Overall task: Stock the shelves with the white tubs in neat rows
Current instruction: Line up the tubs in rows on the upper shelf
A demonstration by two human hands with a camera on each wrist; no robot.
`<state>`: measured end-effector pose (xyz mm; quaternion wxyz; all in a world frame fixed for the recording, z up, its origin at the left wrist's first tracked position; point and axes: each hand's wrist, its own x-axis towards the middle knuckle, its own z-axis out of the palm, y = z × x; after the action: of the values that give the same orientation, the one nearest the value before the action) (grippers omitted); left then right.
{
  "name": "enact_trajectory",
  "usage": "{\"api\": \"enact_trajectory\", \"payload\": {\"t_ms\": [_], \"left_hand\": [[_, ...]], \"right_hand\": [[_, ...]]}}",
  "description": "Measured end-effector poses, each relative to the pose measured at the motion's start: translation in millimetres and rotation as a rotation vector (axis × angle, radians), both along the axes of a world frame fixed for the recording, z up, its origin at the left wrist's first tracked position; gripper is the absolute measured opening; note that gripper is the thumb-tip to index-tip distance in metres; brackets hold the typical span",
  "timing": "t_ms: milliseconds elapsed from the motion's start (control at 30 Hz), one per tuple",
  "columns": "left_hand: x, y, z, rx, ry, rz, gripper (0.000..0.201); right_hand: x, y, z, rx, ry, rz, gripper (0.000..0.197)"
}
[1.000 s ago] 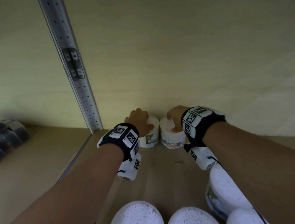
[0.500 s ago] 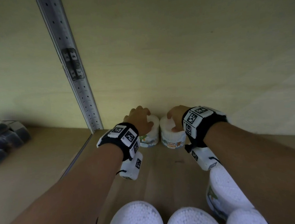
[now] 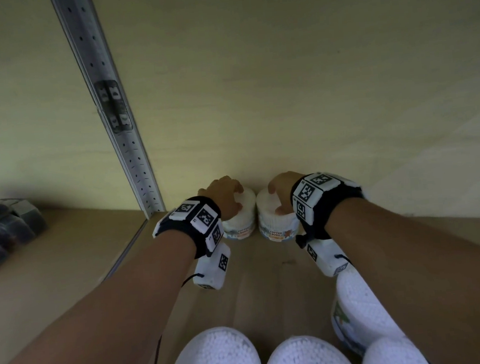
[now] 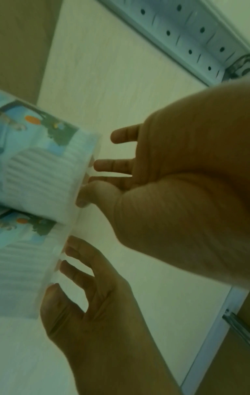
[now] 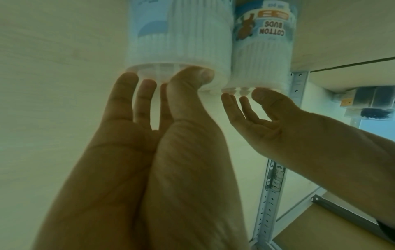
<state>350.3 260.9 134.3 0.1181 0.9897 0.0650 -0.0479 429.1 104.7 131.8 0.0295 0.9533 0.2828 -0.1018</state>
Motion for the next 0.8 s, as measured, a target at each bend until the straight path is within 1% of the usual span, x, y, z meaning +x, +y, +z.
{"api": "enact_trajectory", "payload": {"t_ms": [133,200,267,367,467,533,600,733,800], "left_hand": [[-1,1,6,-0.035,-0.024,-0.026,0.044],[-1,-1,7,-0.06,-0.088,-0.003,0.041],[-1,-4,7,-0.044,-0.117,0.042,0.044],[-2,-8,2,0.022,-0.055,0.081,0.054],[-2,-8,-2,0.046,-0.05,0.074,0.055],[-2,-7,-1,0.032,-0.048,0.056,0.054],[-2,-6,3,0.015,-0.036,0.025,0.053],[-5,-2,8,-0.021,-0.026,-0.02,0.051],[-6,-2,8,-0.033,-0.026,-0.034,0.051]], "right_hand": [[-2,-1,5,-0.005,0.036,0.001,0.059],[-2,-1,5,0.004,0.052,-0.003,0.057],[-3,-2,6,0.029,0.049,-0.003,0.059],[-4,-4,6,0.061,0.096,-0.02,0.058],[-2,-3,7,0.073,0.161,-0.034,0.049],[-1,-2,6,0.05,0.15,-0.046,0.047],[-6,1,10,0.014,0.074,-0.016,0.049],[-3,3,2,0.125,0.137,-0.153,0.052],[-5,2,4,0.192,0.142,-0.147,0.056]]}}
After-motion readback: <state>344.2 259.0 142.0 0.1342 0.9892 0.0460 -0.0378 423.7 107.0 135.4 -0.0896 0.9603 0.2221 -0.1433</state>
